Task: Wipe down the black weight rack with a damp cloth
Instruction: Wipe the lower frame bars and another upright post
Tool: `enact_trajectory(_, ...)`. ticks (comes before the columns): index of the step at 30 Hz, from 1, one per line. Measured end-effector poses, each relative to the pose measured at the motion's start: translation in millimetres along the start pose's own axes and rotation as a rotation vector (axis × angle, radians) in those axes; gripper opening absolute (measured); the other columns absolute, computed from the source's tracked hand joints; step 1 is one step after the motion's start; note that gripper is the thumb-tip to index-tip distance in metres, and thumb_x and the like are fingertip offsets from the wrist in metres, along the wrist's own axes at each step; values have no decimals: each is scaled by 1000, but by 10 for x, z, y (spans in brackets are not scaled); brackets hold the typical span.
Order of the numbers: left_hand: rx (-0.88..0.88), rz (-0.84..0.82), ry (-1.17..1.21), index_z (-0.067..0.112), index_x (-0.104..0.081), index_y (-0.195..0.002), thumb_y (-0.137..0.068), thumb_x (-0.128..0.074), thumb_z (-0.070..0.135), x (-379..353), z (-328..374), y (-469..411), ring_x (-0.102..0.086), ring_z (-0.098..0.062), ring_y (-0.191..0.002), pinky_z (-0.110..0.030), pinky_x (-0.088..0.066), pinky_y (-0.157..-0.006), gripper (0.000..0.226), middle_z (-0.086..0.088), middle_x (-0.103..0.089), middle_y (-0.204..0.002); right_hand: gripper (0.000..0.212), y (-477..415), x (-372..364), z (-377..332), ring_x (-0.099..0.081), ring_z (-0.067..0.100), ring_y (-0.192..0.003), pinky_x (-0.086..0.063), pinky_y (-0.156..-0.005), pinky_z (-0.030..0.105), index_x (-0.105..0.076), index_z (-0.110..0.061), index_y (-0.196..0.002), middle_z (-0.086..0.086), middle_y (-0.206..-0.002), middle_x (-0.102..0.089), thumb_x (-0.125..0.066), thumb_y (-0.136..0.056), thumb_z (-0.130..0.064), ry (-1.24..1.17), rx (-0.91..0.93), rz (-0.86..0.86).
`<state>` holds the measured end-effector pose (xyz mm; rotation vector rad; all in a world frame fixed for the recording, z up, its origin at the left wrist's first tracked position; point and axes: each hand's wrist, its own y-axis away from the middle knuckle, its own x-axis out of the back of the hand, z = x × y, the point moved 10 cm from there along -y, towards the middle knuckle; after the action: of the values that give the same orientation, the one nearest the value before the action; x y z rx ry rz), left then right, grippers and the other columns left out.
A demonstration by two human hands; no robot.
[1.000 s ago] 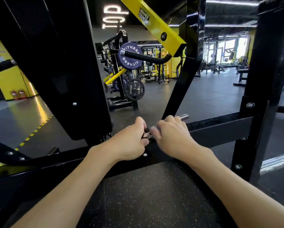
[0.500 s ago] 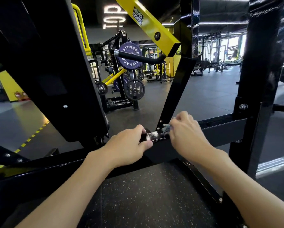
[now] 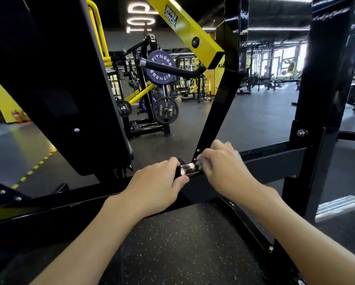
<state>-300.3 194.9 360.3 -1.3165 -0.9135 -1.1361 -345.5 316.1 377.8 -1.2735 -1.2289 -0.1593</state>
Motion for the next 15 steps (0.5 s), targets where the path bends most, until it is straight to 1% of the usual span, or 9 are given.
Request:
enact_trajectory(2, -1, 10, -3, 27, -43, -130, -101, -39, 54, -4, -2, -5, -58, -18, -109, -38, -45, -84, 40, 11, -61, -121, 19, 66, -12, -148, -47, 24, -90, -41, -80, 37, -71, -14, -100, -3, -93, -46, -53, -99, -21, -102, 87, -24)
enact_trajectory(3, 0, 7, 3, 28, -43, -131, -101, -39, 54, -5, -7, -4, -58, -17, -109, -37, -45, -84, 40, 11, -61, -121, 18, 45, -8, -119, -48, 24, -89, -42, -80, 38, -71, -13, -99, -3, -92, -46, -54, -99, -19, -104, 89, -37)
enact_trajectory(5, 0, -1, 10, 28, -43, -133, -101, -39, 53, -9, -13, 2, -58, -16, -108, -36, -43, -81, 40, 12, -60, -123, 19, -24, 28, 80, -49, 27, -91, -43, -79, 39, -71, -11, -98, -1, -91, -45, -53, -99, -18, -65, 21, -36)
enact_trajectory(7, -5, -11, 0, 26, -43, -133, -102, -39, 52, -15, 4, 3, -58, -17, -109, -35, -41, -80, 40, 11, -60, -122, 21, -27, 91, 205, -51, 31, -91, -44, -79, 41, -71, -8, -96, 2, -89, -46, -52, -99, -16, -18, -38, 8)
enact_trajectory(9, -11, -17, -18, 24, -44, -130, -102, -39, 50, -16, 34, -14, -58, -18, -108, -37, -43, -81, 39, 9, -60, -119, 18, 43, 93, 52, -51, 29, -88, -45, -77, 42, -71, -9, -93, 4, -91, -51, -55, -97, -15, -53, 29, 42)
enact_trajectory(11, -8, -19, -12, 24, -44, -131, -102, -40, 50, 1, 39, -20, -57, -19, -110, -37, -44, -84, 38, 9, -60, -121, 18, 75, 53, -71, -50, 26, -86, -44, -75, 40, -71, -10, -93, 3, -90, -50, -55, -98, -16, -98, 97, 17)
enact_trajectory(12, -4, -24, 3, 25, -44, -132, -102, -40, 50, 7, 37, -15, -56, -18, -113, -36, -43, -85, 39, 9, -60, -124, 19, 25, 48, 1, -51, 26, -87, -44, -76, 38, -71, -10, -95, 3, -91, -49, -53, -98, -17, -84, 67, 2)
enact_trajectory(15, -7, -39, 10, 24, -43, -135, -103, -40, 49, 4, 47, 8, -56, -18, -115, -36, -43, -88, 41, 8, -59, -127, 27, -121, 113, 387, -55, 31, -93, -44, -76, 36, -67, -6, -92, 5, -90, -44, -47, -100, -23, 48, -119, -10)
